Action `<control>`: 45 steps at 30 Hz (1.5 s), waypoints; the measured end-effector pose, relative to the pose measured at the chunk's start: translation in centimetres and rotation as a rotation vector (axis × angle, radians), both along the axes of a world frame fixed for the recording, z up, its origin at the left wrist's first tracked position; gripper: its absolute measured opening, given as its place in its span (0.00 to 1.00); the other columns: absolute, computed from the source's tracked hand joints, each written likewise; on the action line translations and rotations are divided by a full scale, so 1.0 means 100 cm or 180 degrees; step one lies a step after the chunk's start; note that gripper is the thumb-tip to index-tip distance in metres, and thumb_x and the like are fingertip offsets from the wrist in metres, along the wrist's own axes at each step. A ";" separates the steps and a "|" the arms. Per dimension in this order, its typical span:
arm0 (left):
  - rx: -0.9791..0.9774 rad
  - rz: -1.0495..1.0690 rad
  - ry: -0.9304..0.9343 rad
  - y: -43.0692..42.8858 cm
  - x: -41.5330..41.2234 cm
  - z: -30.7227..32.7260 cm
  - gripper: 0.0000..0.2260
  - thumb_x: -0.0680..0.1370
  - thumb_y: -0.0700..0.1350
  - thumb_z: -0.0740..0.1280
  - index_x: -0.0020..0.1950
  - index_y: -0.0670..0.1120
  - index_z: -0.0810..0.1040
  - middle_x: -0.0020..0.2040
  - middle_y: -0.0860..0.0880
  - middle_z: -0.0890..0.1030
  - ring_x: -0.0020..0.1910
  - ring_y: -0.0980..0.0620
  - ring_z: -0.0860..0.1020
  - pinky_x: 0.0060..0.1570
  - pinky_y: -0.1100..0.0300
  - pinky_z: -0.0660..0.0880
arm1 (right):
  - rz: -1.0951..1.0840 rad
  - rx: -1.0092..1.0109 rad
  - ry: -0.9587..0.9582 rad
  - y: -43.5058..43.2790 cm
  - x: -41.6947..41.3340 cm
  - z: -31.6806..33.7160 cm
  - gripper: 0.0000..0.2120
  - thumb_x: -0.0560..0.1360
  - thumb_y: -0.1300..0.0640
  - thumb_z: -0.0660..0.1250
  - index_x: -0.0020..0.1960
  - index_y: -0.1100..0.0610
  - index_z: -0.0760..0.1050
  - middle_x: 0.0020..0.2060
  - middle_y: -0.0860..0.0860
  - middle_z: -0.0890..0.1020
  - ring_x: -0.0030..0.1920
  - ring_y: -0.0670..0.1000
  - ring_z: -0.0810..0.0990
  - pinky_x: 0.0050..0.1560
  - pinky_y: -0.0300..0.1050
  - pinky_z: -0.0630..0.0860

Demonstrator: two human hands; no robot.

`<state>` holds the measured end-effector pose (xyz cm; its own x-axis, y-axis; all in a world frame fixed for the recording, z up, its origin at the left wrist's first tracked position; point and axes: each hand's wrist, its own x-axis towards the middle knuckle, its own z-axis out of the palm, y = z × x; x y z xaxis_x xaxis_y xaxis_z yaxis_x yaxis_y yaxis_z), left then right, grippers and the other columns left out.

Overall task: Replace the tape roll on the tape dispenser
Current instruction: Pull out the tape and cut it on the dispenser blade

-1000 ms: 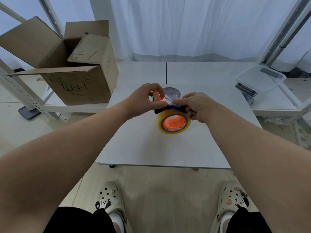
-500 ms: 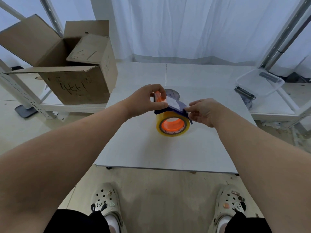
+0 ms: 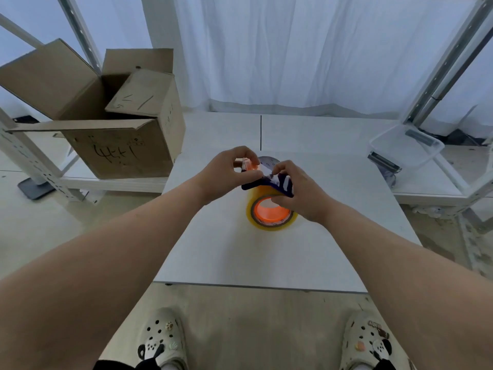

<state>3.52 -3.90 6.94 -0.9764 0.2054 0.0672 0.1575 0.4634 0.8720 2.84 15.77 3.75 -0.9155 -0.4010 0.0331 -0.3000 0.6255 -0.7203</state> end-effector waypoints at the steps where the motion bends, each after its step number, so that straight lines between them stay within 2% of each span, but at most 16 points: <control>1: 0.0081 0.0060 0.0002 0.001 -0.002 -0.001 0.09 0.73 0.46 0.71 0.53 0.49 0.77 0.53 0.52 0.79 0.54 0.54 0.77 0.46 0.66 0.75 | -0.0036 -0.0052 0.0003 0.001 -0.002 -0.001 0.22 0.71 0.60 0.71 0.55 0.45 0.64 0.57 0.54 0.73 0.49 0.55 0.76 0.45 0.40 0.75; 3: 0.0229 0.0182 0.0035 0.005 -0.006 -0.003 0.12 0.74 0.47 0.70 0.57 0.51 0.77 0.57 0.53 0.78 0.57 0.53 0.77 0.50 0.65 0.74 | -0.0185 -0.0175 -0.0123 0.006 -0.006 -0.001 0.21 0.70 0.59 0.72 0.55 0.45 0.65 0.56 0.53 0.75 0.50 0.58 0.78 0.49 0.51 0.80; 5: 0.0363 0.0358 0.0099 0.011 -0.010 -0.003 0.19 0.74 0.49 0.70 0.63 0.54 0.73 0.62 0.51 0.75 0.59 0.52 0.76 0.54 0.62 0.73 | -0.0372 -0.0301 -0.0354 0.014 -0.009 -0.003 0.20 0.71 0.58 0.73 0.56 0.46 0.66 0.55 0.52 0.77 0.49 0.58 0.80 0.49 0.56 0.82; 8: 0.0367 0.0644 0.0226 0.021 -0.019 -0.003 0.23 0.74 0.53 0.69 0.68 0.52 0.69 0.63 0.51 0.73 0.58 0.54 0.74 0.54 0.61 0.70 | -0.0763 -0.0652 -0.0779 0.031 -0.012 -0.007 0.18 0.71 0.58 0.72 0.56 0.48 0.69 0.53 0.55 0.79 0.48 0.58 0.81 0.50 0.55 0.82; 11: 0.0222 0.0731 0.0144 0.028 -0.028 -0.014 0.20 0.77 0.52 0.65 0.67 0.49 0.69 0.64 0.49 0.73 0.55 0.54 0.73 0.49 0.66 0.68 | -0.1261 -0.1192 -0.1070 0.049 -0.014 -0.007 0.16 0.73 0.58 0.71 0.57 0.50 0.70 0.48 0.57 0.80 0.44 0.57 0.82 0.41 0.53 0.82; 14: 0.0041 0.0699 0.0022 0.034 -0.037 -0.029 0.19 0.78 0.51 0.64 0.66 0.47 0.69 0.64 0.46 0.72 0.55 0.52 0.74 0.48 0.65 0.68 | -0.1705 -0.1484 -0.1143 0.061 -0.025 -0.006 0.15 0.73 0.57 0.70 0.57 0.51 0.69 0.46 0.58 0.80 0.44 0.57 0.80 0.41 0.54 0.81; 17: -0.0072 0.0704 -0.0053 0.040 -0.046 -0.039 0.19 0.78 0.50 0.64 0.67 0.45 0.69 0.65 0.45 0.71 0.57 0.50 0.73 0.51 0.61 0.68 | -0.1884 -0.1431 -0.1209 0.067 -0.039 -0.007 0.15 0.73 0.58 0.70 0.57 0.51 0.70 0.50 0.59 0.79 0.47 0.59 0.78 0.44 0.57 0.81; 24: -0.0783 0.0594 0.0101 0.051 -0.070 -0.053 0.20 0.77 0.49 0.65 0.67 0.44 0.69 0.63 0.43 0.71 0.59 0.47 0.73 0.54 0.61 0.68 | -0.1907 -0.1220 -0.1631 0.086 -0.059 -0.019 0.14 0.74 0.59 0.69 0.57 0.51 0.70 0.48 0.58 0.78 0.46 0.58 0.76 0.46 0.56 0.79; 27: -0.0811 0.0622 0.0027 0.053 -0.074 -0.062 0.20 0.77 0.50 0.65 0.67 0.44 0.69 0.64 0.43 0.70 0.61 0.45 0.72 0.56 0.59 0.70 | -0.1981 -0.1211 -0.1601 0.091 -0.065 -0.022 0.13 0.74 0.59 0.69 0.56 0.51 0.70 0.47 0.57 0.77 0.47 0.58 0.75 0.51 0.60 0.79; 30: -0.0864 0.0610 0.0006 0.054 -0.074 -0.069 0.20 0.78 0.50 0.64 0.66 0.44 0.69 0.65 0.42 0.70 0.62 0.44 0.72 0.59 0.56 0.70 | -0.1927 -0.1115 -0.1617 0.089 -0.067 -0.024 0.14 0.74 0.58 0.69 0.57 0.51 0.69 0.50 0.58 0.77 0.49 0.58 0.76 0.52 0.60 0.79; 36: -0.0873 0.0621 -0.0007 0.055 -0.073 -0.072 0.19 0.78 0.50 0.64 0.66 0.44 0.69 0.65 0.42 0.70 0.62 0.44 0.72 0.61 0.54 0.71 | -0.2075 -0.1201 -0.1560 0.075 -0.066 -0.035 0.12 0.75 0.60 0.66 0.58 0.54 0.71 0.51 0.57 0.78 0.48 0.55 0.75 0.50 0.51 0.77; 40: -0.0883 0.0638 0.0014 0.054 -0.075 -0.068 0.19 0.78 0.50 0.64 0.66 0.44 0.69 0.65 0.42 0.69 0.62 0.45 0.72 0.58 0.58 0.70 | -0.2200 -0.1081 -0.1544 0.074 -0.072 -0.036 0.17 0.75 0.63 0.63 0.63 0.56 0.72 0.51 0.56 0.77 0.50 0.54 0.75 0.49 0.50 0.74; 43: -0.0873 0.0645 0.0013 0.052 -0.075 -0.066 0.18 0.78 0.49 0.64 0.66 0.44 0.70 0.64 0.42 0.69 0.61 0.44 0.72 0.60 0.55 0.72 | -0.2192 -0.0969 -0.1709 0.075 -0.072 -0.036 0.18 0.75 0.60 0.65 0.64 0.55 0.70 0.55 0.56 0.78 0.53 0.56 0.77 0.54 0.53 0.76; 45: -0.0847 0.0645 0.0011 0.051 -0.075 -0.065 0.18 0.78 0.49 0.64 0.65 0.44 0.70 0.64 0.42 0.69 0.60 0.44 0.73 0.59 0.55 0.72 | -0.2302 -0.0925 -0.1754 0.077 -0.072 -0.033 0.19 0.74 0.54 0.66 0.64 0.56 0.71 0.57 0.56 0.79 0.56 0.58 0.78 0.57 0.55 0.77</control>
<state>-3.94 1.17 0.47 -0.9990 0.0177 0.0407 0.0416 0.6971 0.7158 -4.41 23.46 0.44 -0.8550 0.2244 -0.4676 0.5171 0.3008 -0.8013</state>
